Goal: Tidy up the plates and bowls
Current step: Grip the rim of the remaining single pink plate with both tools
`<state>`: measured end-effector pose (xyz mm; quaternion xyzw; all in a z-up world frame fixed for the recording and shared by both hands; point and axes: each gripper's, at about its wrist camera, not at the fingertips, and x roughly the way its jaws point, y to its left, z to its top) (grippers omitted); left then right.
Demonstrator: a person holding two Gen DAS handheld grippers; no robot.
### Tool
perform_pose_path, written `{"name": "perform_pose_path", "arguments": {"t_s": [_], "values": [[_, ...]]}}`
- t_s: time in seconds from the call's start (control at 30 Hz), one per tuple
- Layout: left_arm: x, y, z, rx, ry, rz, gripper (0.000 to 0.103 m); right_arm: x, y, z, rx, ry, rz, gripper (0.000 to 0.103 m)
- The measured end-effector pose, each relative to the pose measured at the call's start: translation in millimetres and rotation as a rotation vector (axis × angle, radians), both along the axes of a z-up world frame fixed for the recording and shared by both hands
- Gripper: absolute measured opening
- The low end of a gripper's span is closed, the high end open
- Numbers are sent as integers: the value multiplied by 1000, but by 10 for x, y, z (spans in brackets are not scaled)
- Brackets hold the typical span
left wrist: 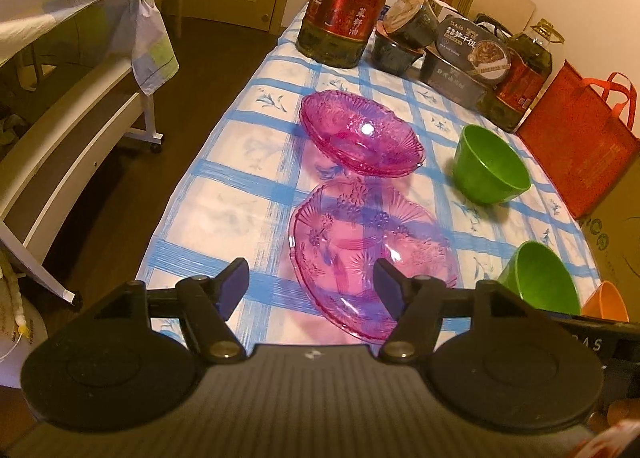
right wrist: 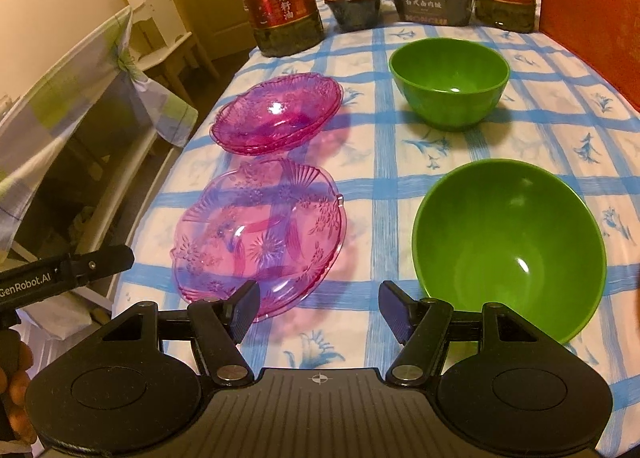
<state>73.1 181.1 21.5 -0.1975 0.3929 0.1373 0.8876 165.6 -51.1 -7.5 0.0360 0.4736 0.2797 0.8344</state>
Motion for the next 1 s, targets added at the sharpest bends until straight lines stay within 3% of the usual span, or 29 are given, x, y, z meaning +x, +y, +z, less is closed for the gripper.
{"name": "perform_pose_path", "arguments": {"t_s": [0.27,0.87,1.0], "values": [[161,78,-145,25,32,-4,65,144,117,-137,-24,-3,-12,64],[590,227,-457,13,93,-45,56,518,423,-380,-106,17,24,45],[639,249,-496,7,100,-47,50,564,442,-427,-107,30,27,40]]}}
